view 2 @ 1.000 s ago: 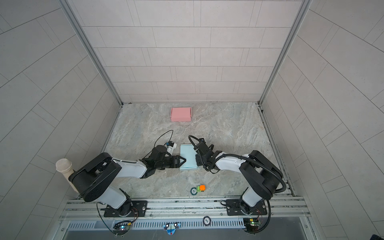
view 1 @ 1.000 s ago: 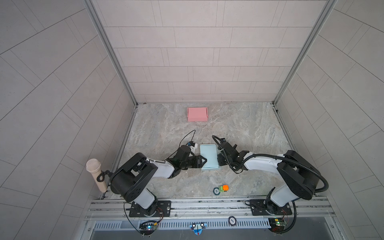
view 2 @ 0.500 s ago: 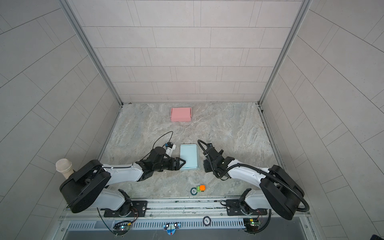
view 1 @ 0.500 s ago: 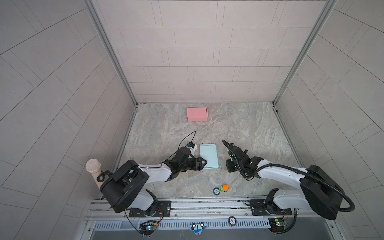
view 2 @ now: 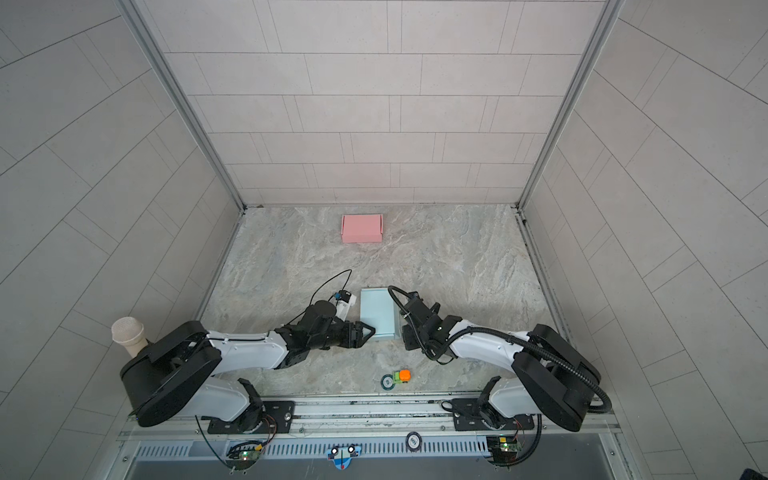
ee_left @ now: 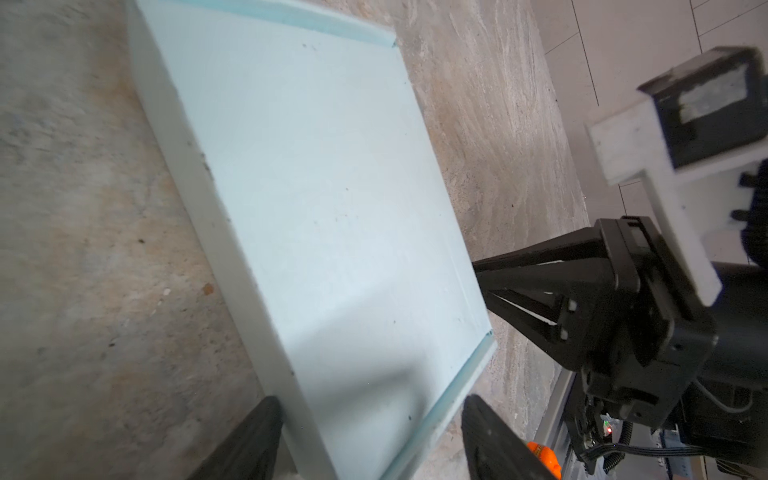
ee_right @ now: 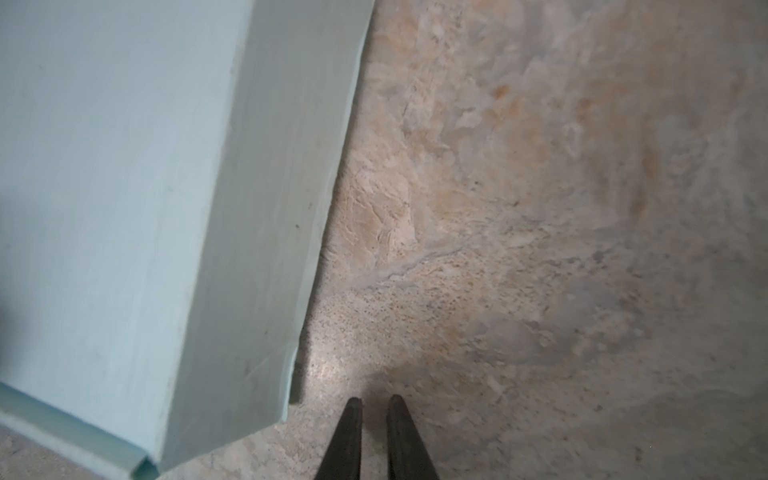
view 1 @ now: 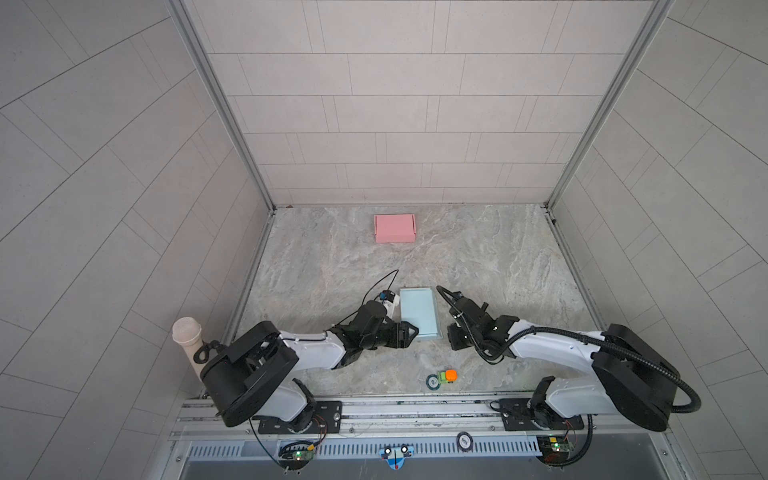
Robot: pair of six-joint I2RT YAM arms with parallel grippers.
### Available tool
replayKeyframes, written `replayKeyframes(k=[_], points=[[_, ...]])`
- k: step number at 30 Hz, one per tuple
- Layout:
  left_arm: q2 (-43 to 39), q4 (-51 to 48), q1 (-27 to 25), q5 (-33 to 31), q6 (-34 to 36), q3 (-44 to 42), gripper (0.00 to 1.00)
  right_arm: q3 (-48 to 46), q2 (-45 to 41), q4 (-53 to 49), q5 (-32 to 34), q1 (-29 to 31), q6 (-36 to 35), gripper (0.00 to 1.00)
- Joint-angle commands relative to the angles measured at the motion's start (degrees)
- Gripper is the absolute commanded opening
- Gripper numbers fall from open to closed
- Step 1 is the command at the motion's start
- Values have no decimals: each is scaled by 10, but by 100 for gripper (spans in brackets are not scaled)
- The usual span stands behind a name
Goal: Fold the paper box
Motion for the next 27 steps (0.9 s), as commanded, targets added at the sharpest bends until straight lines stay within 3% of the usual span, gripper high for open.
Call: replayKeyframes(k=[1,27], points=[[9,32,-4,-4,-10,-6,70,23,14,9,1,10,11,16],[51,112,-40,-11,-56,-17,63,65,44,36,4,58,26,15]])
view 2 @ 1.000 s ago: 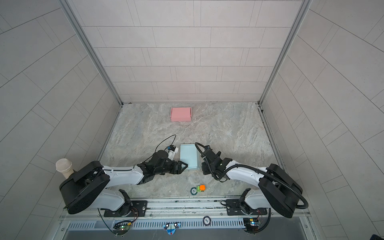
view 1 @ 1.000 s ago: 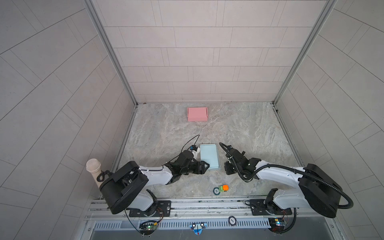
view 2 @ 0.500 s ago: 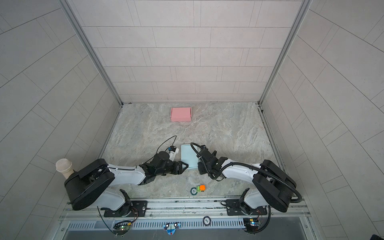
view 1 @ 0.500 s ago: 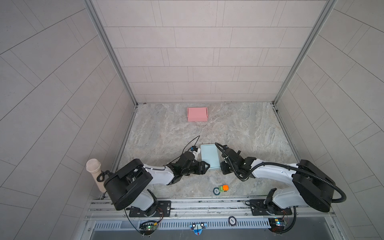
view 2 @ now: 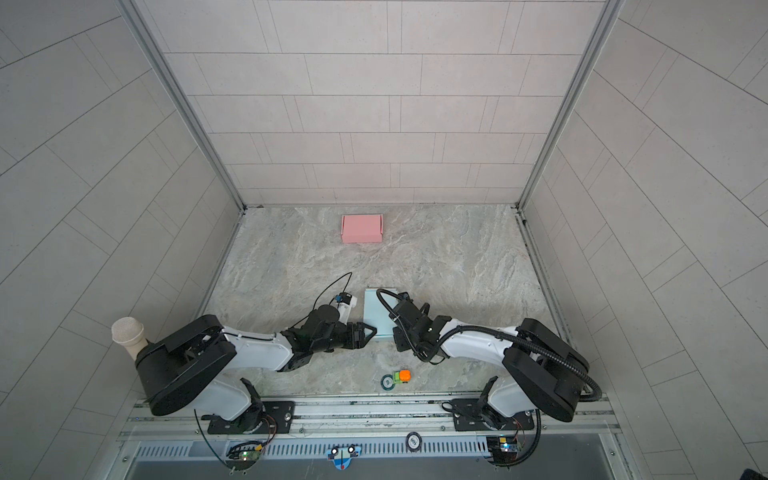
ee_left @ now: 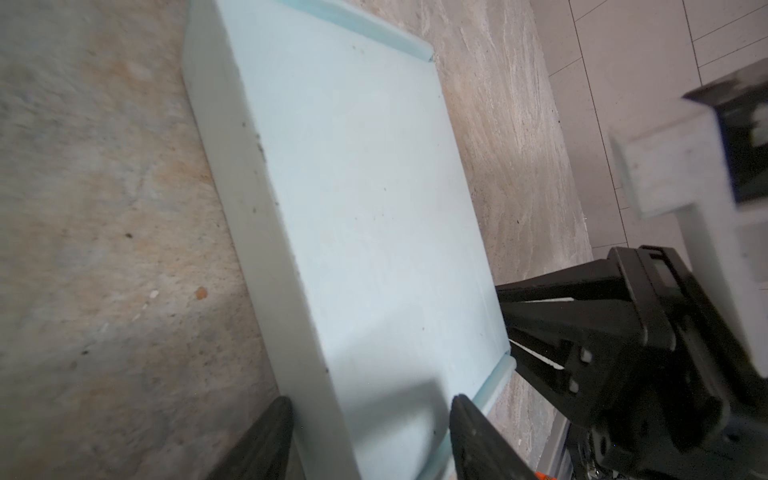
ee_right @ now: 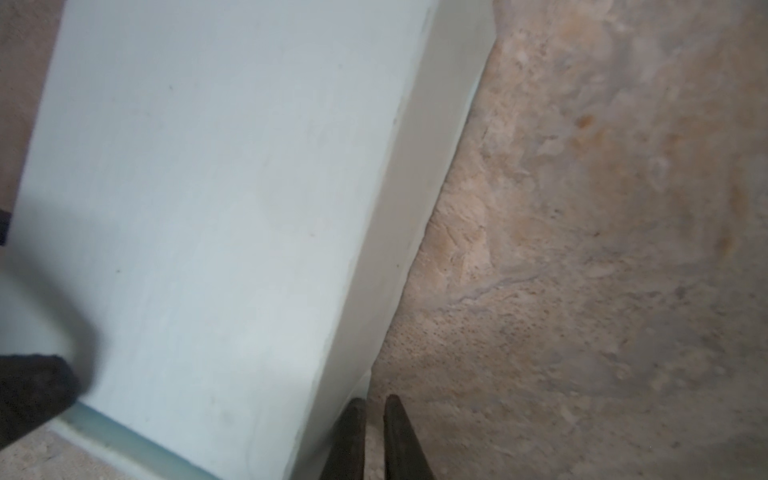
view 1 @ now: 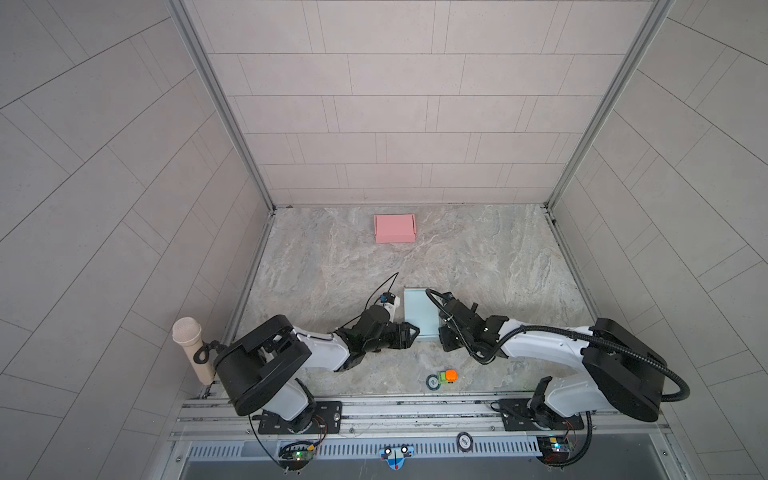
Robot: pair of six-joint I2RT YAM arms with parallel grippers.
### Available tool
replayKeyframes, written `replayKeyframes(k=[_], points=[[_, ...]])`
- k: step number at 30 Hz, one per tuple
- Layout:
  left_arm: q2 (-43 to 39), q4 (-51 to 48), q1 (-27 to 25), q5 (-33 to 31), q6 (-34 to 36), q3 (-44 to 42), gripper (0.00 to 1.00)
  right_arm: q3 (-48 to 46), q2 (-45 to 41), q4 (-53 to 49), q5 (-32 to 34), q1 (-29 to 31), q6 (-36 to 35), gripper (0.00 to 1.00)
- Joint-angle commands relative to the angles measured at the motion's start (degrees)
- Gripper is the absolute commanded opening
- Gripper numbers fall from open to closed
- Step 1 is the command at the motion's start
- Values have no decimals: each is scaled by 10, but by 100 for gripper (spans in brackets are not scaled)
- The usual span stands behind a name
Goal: Fold the paper box
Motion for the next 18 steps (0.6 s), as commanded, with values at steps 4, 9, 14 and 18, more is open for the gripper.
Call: replayKeyframes(k=[4,9,14,18], points=[[12,53,-13,26,-16,-10,62,44,18,31,-17,21,13,14],[12,64,-13,27,-21,-15,61,50,24,47,-25,32,22,14],[12,77,-14,28,-27,-21,60,43,24,78,-39,38,34,14],[2,66,-13,26,-21,-25,60,36,19,62,-26,38,32,14]])
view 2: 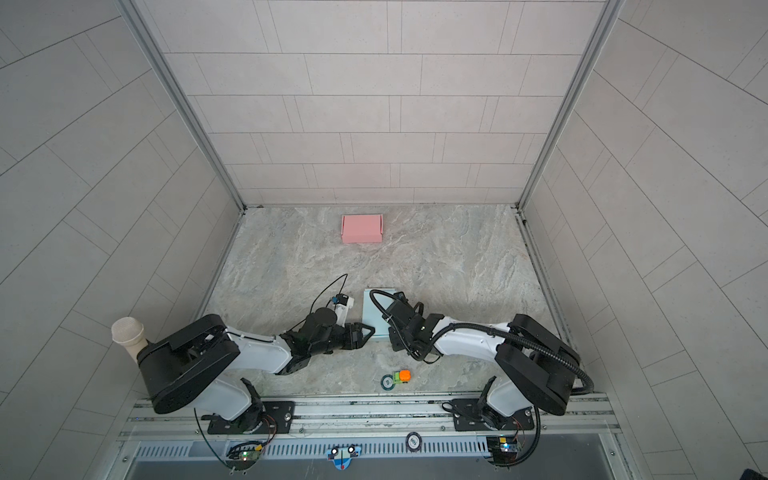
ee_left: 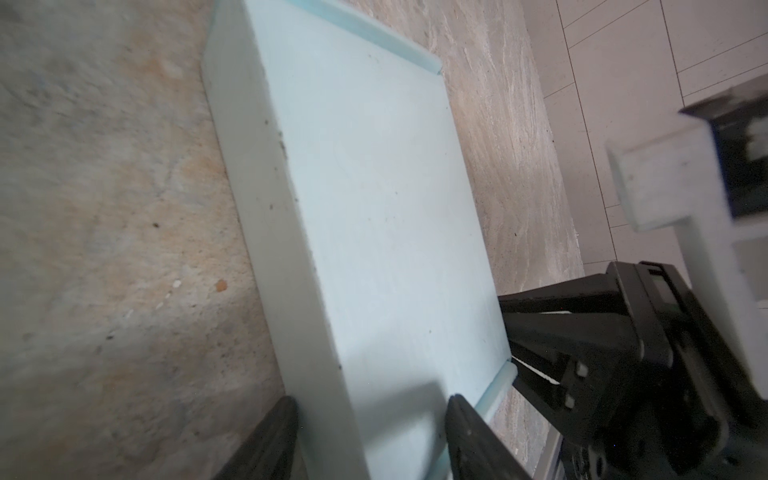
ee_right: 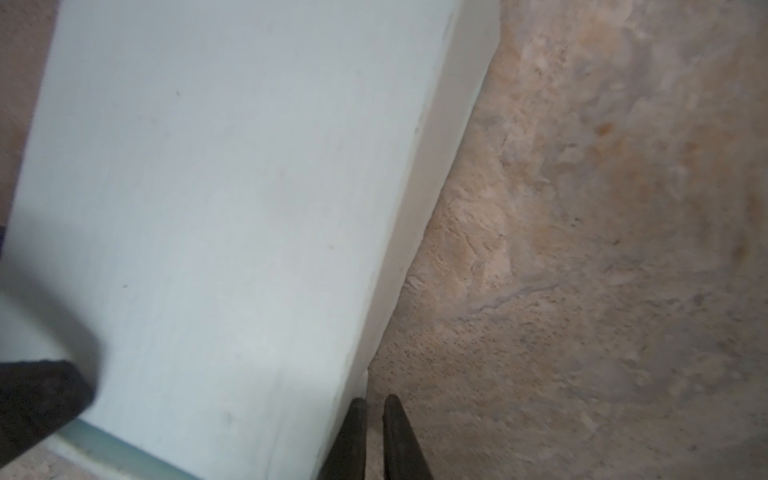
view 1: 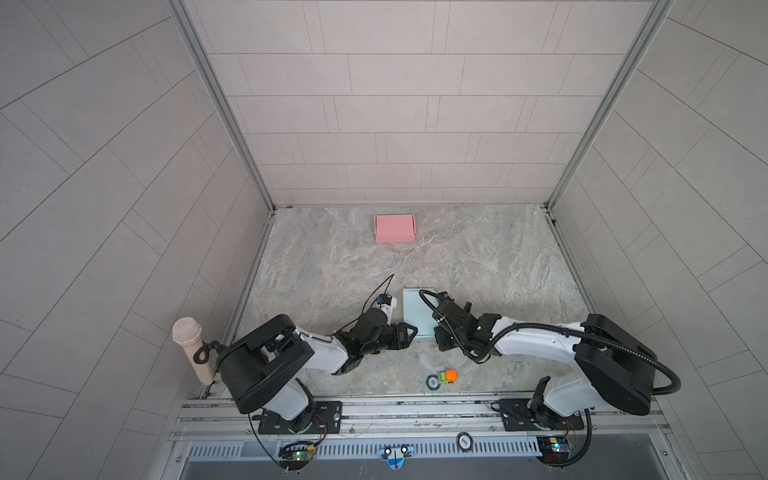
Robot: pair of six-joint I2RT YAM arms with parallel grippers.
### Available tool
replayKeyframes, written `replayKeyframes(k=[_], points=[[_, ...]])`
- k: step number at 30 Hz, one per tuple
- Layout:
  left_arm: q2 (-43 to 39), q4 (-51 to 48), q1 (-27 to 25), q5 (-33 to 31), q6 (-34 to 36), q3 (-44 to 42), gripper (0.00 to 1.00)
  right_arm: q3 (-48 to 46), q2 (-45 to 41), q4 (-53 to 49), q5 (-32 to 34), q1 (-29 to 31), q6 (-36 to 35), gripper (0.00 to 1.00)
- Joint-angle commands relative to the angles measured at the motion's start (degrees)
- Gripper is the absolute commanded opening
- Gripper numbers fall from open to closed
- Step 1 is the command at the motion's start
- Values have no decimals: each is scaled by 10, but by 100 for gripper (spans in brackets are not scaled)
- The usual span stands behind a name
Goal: Fold the paper box
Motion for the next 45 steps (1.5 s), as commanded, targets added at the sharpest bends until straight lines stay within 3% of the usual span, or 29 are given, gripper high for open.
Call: replayKeyframes(k=[1,9,16,35,45], points=[[-8,11,-11,36,5,-2,60,6,-9,73,-37,19,10,14],[-75,-76,22,41,50,-11,66,-50,-55,25,1,19,13,14],[-115,-149,20,27,77,1,70,-79,-83,33,2,25,32,14],[-40,-38,-49,18,4,7,62,-39,-50,69,-17,49,43,14],[-28,-14,-61,22,-16,13,60,-20,-36,99,-32,72,49,14]])
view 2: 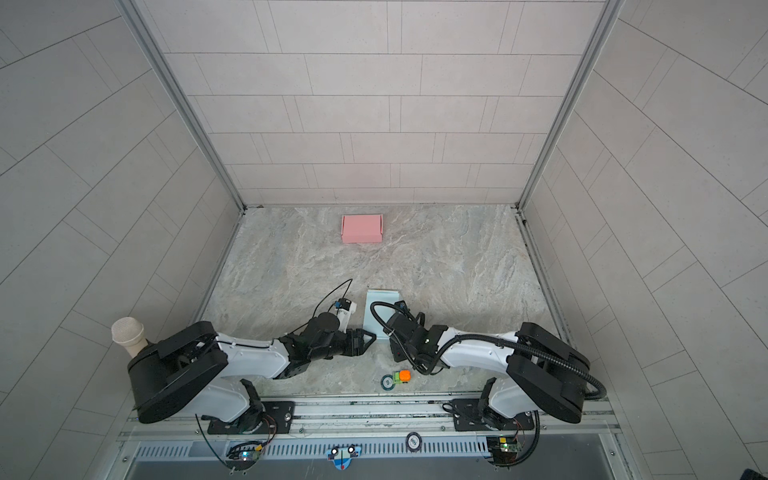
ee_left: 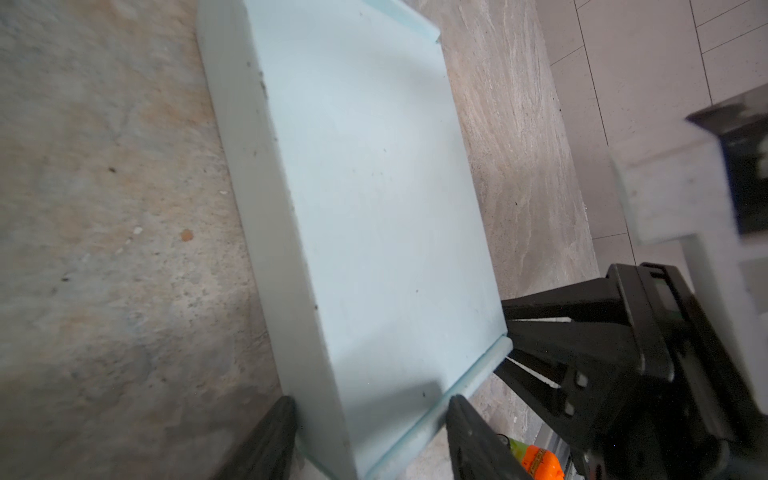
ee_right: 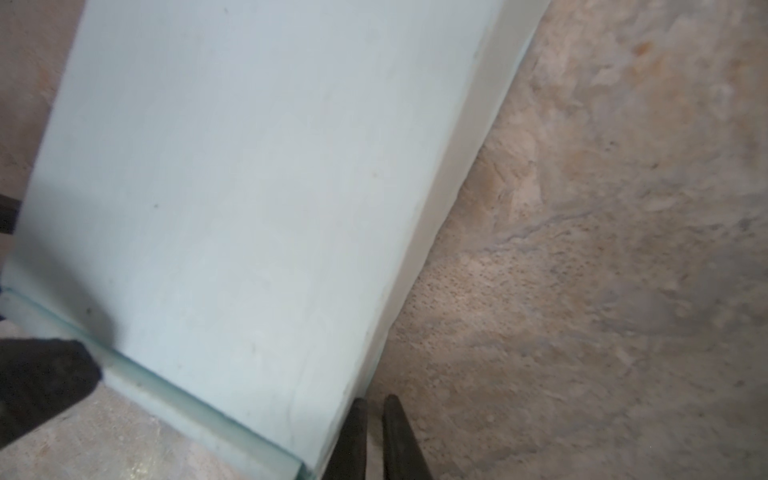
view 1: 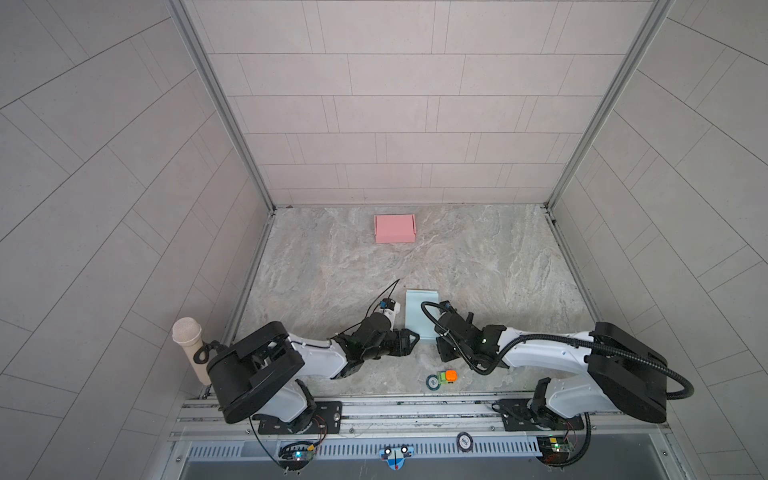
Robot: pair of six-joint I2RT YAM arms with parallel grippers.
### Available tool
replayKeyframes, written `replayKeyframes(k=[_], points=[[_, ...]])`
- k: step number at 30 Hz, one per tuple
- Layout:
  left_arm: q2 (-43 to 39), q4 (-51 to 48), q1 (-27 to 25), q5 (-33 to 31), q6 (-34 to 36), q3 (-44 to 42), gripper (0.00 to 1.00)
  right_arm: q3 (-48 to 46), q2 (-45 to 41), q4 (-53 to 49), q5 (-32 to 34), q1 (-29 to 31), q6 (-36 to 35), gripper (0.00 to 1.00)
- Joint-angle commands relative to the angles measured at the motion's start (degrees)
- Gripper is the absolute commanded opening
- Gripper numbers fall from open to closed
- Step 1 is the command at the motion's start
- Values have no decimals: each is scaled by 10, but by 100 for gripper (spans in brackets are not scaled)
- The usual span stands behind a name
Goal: Fold the paper box
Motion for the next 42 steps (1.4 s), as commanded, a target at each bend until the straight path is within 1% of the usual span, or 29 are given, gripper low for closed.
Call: replayKeyframes(k=[1,3,5,8,11,15,18,20,22,26,30,35,38,42], points=[[8,43,-22,45,-16,11,60,26,0,91,-51,23,13,14],[8,44,-23,47,-17,9,60,8,-10,121,-57,24,19,14],[-2,29,-21,44,-10,7,60,-8,-22,123,-54,23,19,14],[-26,-17,-7,38,13,6,63,-23,-46,85,-31,22,9,14],[-48,-40,24,51,29,-2,66,-37,-74,46,-10,11,-1,15],[-86,-102,77,68,66,-7,76,-72,-111,45,-19,-33,2,17],[-127,-181,102,62,108,13,82,-86,-131,41,-41,-75,-7,17],[-144,-235,109,50,140,37,83,-79,-138,28,-44,-94,-20,18],[-146,-259,119,49,158,56,84,-68,-134,19,-44,-111,-31,18],[-116,-270,138,66,177,98,83,-54,-108,31,-54,-149,-36,16],[-65,-246,155,98,180,135,82,-38,-76,47,-56,-167,-41,15],[5,-231,159,120,185,188,81,-9,-35,64,-57,-191,-50,13],[49,-212,164,138,179,212,81,10,1,80,-66,-211,-53,12],[92,-200,171,144,175,236,81,28,56,99,-84,-231,-51,12]])
